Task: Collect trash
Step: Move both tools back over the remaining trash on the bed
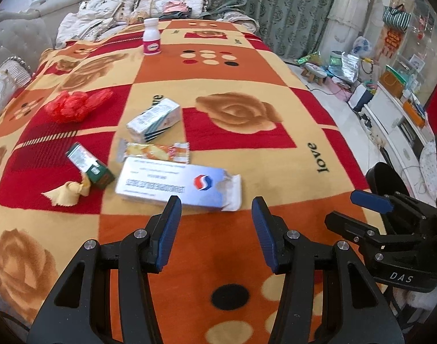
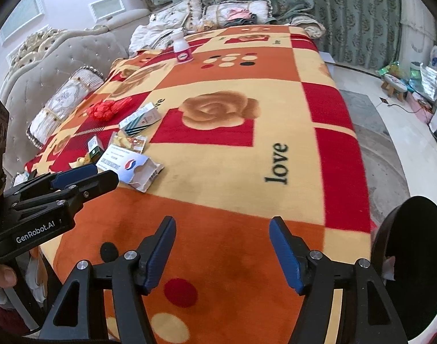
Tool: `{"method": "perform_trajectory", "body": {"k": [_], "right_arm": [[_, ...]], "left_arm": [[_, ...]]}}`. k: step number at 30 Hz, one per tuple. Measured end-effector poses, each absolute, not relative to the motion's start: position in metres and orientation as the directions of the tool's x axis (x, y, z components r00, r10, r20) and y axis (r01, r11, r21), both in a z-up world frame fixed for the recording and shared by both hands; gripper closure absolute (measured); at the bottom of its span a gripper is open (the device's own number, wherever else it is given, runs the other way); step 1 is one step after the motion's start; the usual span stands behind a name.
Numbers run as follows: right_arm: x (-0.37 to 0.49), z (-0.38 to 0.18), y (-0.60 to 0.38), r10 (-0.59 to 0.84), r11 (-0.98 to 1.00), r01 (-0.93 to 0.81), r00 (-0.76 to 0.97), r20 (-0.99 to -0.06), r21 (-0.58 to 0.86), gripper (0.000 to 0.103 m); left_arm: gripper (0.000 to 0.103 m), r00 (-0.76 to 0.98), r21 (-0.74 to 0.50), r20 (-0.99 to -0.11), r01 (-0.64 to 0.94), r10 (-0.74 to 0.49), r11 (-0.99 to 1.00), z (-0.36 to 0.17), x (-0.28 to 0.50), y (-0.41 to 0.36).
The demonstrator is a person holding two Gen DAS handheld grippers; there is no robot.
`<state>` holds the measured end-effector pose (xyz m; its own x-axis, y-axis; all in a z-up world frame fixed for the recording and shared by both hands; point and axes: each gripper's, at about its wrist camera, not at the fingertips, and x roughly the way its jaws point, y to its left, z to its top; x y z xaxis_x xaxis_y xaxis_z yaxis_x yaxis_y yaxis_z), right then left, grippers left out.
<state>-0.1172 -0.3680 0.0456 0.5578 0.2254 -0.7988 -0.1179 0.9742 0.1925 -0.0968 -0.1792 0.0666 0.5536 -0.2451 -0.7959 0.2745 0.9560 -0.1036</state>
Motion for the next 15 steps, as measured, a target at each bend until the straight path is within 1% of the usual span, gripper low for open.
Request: {"method": "perform_trajectory", "body": {"k": [7, 15], "right_arm": [[-0.107, 0.045, -0.348, 0.245, 0.969, -0.151, 0.545, -0.802, 0.194, 0.037], [-0.089, 0.045, -0.320, 0.275, 0.960, -0.194, 0.531, -0.802, 0.200, 0.034]], "left_arm": [[0.053, 0.561, -0.096, -0.800, 0.232, -0.213, 0.968, 0.066, -0.096, -0.143], [0.053, 0.566, -0.089, -0.811, 0.134, -0.150, 0.987, 0.061, -0.090, -0.076]]}}
